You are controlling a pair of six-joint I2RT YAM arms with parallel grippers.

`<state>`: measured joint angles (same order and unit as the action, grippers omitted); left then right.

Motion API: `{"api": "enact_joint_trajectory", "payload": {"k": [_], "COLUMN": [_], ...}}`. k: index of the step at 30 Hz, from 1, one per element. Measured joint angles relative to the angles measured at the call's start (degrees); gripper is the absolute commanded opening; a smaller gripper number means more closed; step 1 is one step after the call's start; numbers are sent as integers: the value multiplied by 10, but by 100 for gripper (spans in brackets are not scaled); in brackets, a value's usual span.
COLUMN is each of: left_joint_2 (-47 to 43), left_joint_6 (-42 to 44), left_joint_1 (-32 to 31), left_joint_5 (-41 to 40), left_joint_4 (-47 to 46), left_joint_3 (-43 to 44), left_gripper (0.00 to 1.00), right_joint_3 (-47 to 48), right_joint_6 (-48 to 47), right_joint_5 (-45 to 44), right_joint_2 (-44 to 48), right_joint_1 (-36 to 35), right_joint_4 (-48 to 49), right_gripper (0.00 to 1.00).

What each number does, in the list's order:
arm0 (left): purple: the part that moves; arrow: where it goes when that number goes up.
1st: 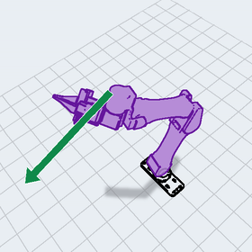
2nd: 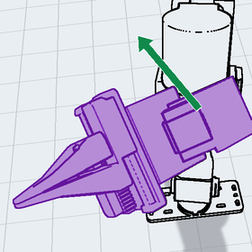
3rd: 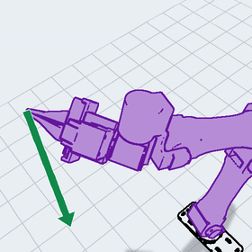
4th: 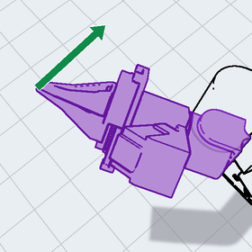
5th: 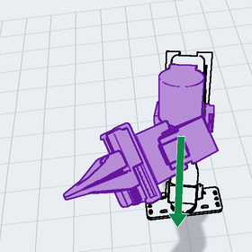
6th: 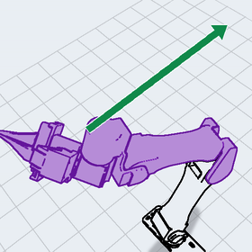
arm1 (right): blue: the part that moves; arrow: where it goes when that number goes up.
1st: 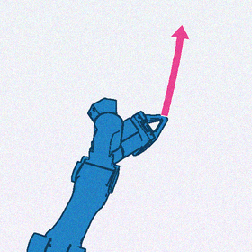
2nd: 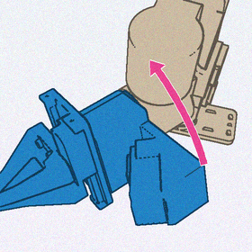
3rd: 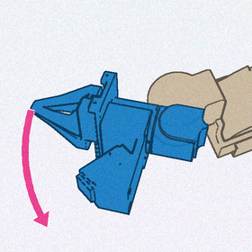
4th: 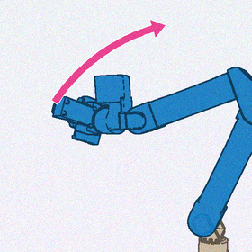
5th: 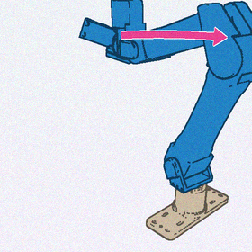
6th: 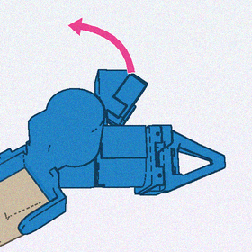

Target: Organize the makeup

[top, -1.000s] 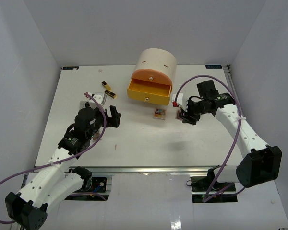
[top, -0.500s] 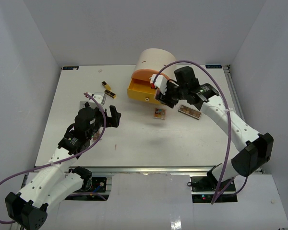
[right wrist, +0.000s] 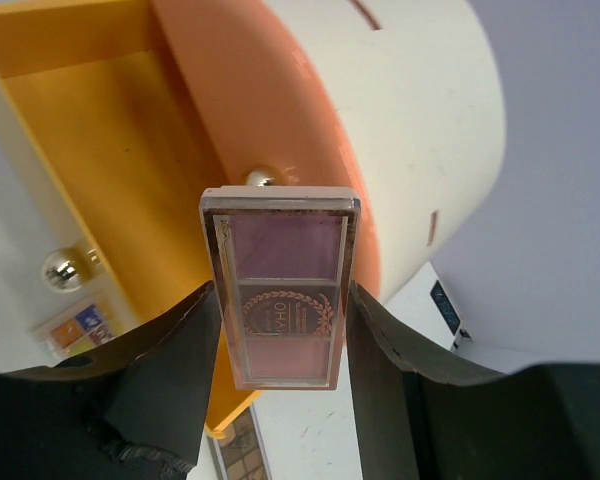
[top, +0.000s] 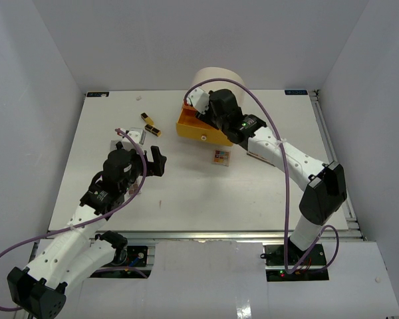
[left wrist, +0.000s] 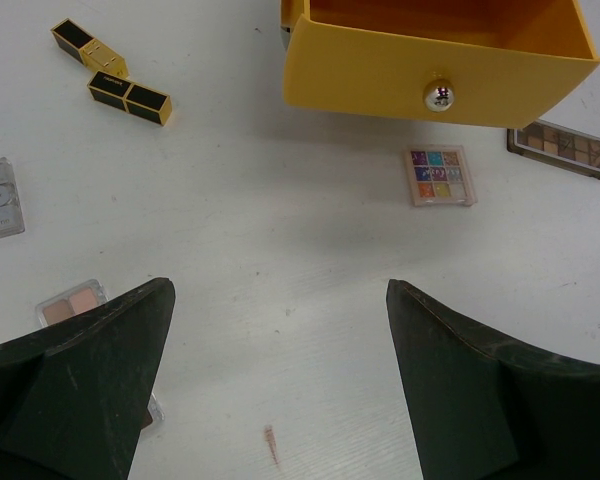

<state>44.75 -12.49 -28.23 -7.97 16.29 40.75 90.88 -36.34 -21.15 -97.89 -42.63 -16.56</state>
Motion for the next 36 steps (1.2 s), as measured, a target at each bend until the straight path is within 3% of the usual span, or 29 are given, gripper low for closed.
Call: {"api": "enact_joint_trajectory", "payload": {"k": [9, 20, 29, 36], "left_joint_2": [0, 0, 0, -1], "left_joint_6": [0, 0, 0, 0], "left_joint_1": [0, 1, 2, 2], "left_joint_5": [0, 0, 0, 0], "left_joint_4": [0, 0, 0, 0], "left_joint_3": [0, 0, 0, 0], "left_gripper": [98, 98, 98, 98], "right_joint_3": [-24, -62, -59, -56], "right_joint_6": [-21, -27, -9, 27], "right_joint_5": [-42, -39, -4, 95], "right_joint_2": [-7, -20, -17, 56], "right_joint_1": [0, -2, -2, 7], "right_joint_4": [64, 67, 47, -15], "right_gripper": [41, 79, 88, 93]}}
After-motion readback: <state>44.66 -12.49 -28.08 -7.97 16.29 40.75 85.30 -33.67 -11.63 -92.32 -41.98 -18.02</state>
